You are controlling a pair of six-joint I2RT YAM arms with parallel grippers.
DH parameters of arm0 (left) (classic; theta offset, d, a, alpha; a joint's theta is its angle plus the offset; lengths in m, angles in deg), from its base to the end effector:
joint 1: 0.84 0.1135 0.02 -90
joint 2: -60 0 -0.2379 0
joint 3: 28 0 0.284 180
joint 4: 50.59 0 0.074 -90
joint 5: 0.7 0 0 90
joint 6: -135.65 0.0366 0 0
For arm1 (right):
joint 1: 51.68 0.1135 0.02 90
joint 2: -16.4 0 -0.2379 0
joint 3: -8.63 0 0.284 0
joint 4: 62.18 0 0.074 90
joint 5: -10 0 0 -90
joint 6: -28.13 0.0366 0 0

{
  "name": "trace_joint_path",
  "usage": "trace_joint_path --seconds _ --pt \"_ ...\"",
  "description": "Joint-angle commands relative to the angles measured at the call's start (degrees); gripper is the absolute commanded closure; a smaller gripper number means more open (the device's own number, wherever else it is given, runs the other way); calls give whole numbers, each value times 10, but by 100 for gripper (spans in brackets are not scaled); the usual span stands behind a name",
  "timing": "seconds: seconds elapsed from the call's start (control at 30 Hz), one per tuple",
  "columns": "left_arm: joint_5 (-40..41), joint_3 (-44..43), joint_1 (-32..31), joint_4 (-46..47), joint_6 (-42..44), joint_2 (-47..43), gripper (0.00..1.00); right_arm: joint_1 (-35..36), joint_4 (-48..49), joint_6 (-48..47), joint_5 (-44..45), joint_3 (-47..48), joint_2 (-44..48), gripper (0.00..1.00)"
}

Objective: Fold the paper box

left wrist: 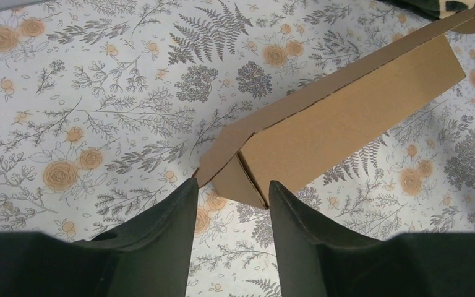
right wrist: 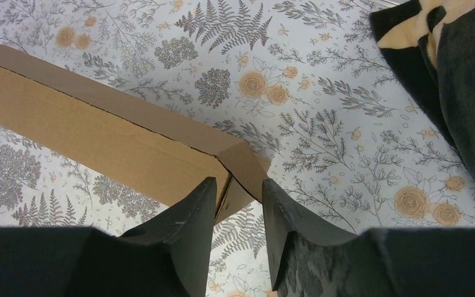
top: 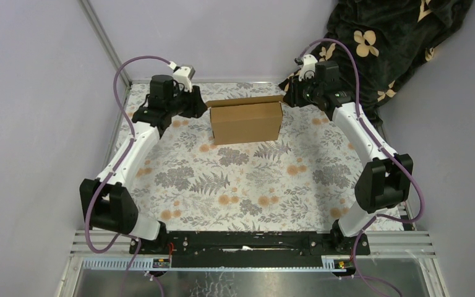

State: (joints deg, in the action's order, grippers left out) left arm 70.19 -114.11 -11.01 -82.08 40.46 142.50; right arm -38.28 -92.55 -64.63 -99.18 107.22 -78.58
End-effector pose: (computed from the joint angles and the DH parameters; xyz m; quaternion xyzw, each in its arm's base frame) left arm 0.3605 -0.0768 0.3165 0.1223 0.8402 -0.2089 0.4852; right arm 0.4068 0.1093 0.3195 -0.2045 0.8190 0.1892 0.5016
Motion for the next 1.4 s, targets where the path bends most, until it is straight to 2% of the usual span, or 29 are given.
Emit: trace_joint_path --seconds 0.0,0.2,0.37,0.8,1.07,1.37 --pt "-14 -30 1 15 14 15 49 5 8 -9 -11 26 -6 60" --pt "-5 -33 2 15 19 21 50 5 8 -8 -15 29 -10 60" --pt "-8 -39 2 14 22 32 58 5 7 -8 -16 31 -13 60" --pt "-7 -52 2 11 24 52 61 5 7 -8 -20 31 -13 60" --pt "-14 -61 1 8 21 62 71 5 6 -7 -23 33 -14 63" --pt "-16 -63 2 6 23 67 74 5 4 -7 -24 35 -14 66"
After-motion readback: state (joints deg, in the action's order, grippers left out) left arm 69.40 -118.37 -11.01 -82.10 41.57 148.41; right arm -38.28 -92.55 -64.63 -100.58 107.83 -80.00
